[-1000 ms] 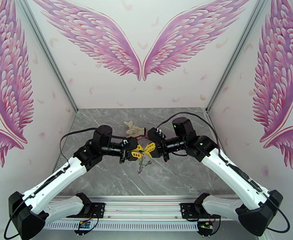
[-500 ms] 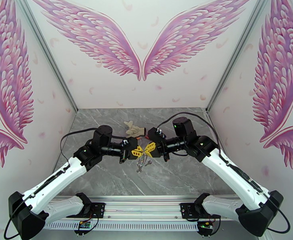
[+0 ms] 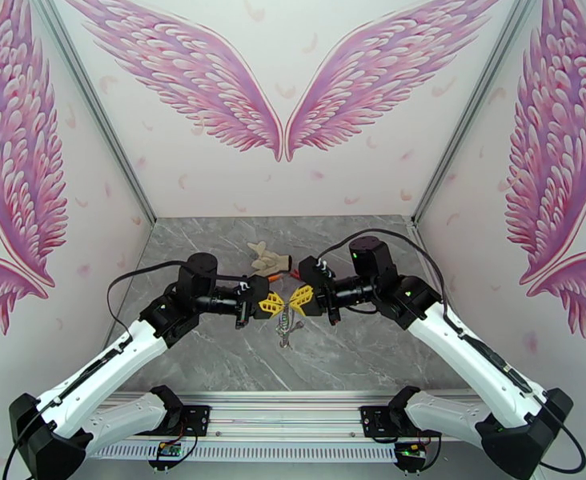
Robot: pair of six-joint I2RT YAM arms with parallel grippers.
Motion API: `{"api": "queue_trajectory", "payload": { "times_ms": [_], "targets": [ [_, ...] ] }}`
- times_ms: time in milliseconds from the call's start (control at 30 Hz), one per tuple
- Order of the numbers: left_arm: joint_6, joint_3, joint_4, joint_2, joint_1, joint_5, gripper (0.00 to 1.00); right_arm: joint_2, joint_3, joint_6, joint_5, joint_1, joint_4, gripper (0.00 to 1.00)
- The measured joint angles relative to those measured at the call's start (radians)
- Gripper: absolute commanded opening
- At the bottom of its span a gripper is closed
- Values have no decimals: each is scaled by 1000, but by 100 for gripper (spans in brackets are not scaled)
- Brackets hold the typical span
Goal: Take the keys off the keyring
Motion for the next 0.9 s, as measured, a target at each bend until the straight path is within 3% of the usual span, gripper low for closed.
{"api": "queue_trajectory", "payload": {
  "times_ms": [900],
  "targets": [
    [-221, -109, 298, -79, 24, -30, 0, -49, -68, 31, 100, 12, 18, 0]
  ]
}}
